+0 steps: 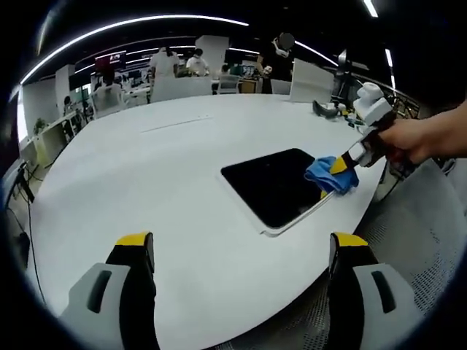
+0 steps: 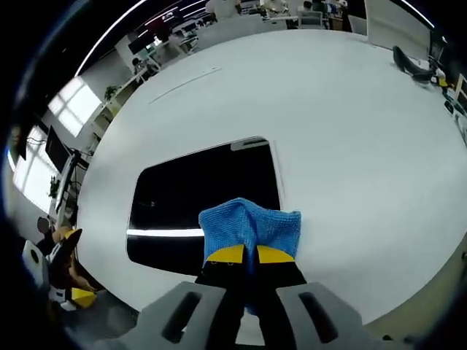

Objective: Wipe the mirror surface with the cleaning cloth until all visible marks leave the cleaned area.

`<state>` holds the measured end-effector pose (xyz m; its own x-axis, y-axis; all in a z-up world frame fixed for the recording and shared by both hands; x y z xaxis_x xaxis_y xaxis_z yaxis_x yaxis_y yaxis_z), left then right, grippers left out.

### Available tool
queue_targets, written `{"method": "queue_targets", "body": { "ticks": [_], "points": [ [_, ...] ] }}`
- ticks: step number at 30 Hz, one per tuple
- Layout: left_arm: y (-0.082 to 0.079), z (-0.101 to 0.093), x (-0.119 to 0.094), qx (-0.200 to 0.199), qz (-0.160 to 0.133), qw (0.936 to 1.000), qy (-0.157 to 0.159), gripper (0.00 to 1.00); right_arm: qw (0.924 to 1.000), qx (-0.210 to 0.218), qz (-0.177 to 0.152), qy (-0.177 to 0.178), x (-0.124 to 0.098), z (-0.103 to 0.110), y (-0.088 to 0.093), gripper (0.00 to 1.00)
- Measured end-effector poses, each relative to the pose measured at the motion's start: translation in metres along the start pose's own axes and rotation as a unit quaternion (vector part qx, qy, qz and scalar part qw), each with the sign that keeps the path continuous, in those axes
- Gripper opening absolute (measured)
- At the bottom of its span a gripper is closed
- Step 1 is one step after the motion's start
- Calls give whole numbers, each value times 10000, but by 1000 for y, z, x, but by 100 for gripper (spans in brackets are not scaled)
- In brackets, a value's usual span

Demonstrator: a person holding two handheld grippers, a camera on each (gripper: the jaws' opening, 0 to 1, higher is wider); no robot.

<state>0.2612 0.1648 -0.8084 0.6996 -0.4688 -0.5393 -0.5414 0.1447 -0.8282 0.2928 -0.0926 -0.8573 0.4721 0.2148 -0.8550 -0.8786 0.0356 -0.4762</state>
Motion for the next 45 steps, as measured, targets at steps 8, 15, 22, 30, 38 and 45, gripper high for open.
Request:
{"method": "queue_targets", "body": {
  "ticks": [8, 15, 22, 30, 38, 45],
  "points": [
    [-4, 5, -1, 15, -127, 9999, -83, 99, 9999, 0, -1, -132, 6, 13, -4, 0],
    [-4, 0, 0, 9, -109, 9999, 13, 99, 9997, 8, 21, -228, 11, 43, -1, 0],
    [0, -9, 1, 46, 14, 9998, 201, 99, 9994, 54, 14, -327, 17, 62, -3, 0],
    [0, -8, 0, 112, -2, 9997, 199, 99, 9993, -107, -82, -338, 26, 91, -6, 0],
    [-1, -9, 0, 66, -52, 9997, 216, 99, 9981, -407, -11, -462, 31, 119, -3, 0],
    [1, -9, -1, 36, -11, 9998, 195, 99, 9974, -473, 9, -540, 35, 134, -3, 0]
  ]
}}
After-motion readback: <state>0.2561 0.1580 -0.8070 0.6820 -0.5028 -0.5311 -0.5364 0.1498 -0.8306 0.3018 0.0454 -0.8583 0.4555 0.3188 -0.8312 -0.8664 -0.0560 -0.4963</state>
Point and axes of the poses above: the point that each gripper's makers call its tool centre point, and the gripper's own axes: x roughly forward along the fingers, z roughly to its left, y roughly out of its underside, the point moved 1 cm from there along -x, roughly backward along the fingers, and after that the axes turned 6 degrees about -x, right-handed, at the moved point
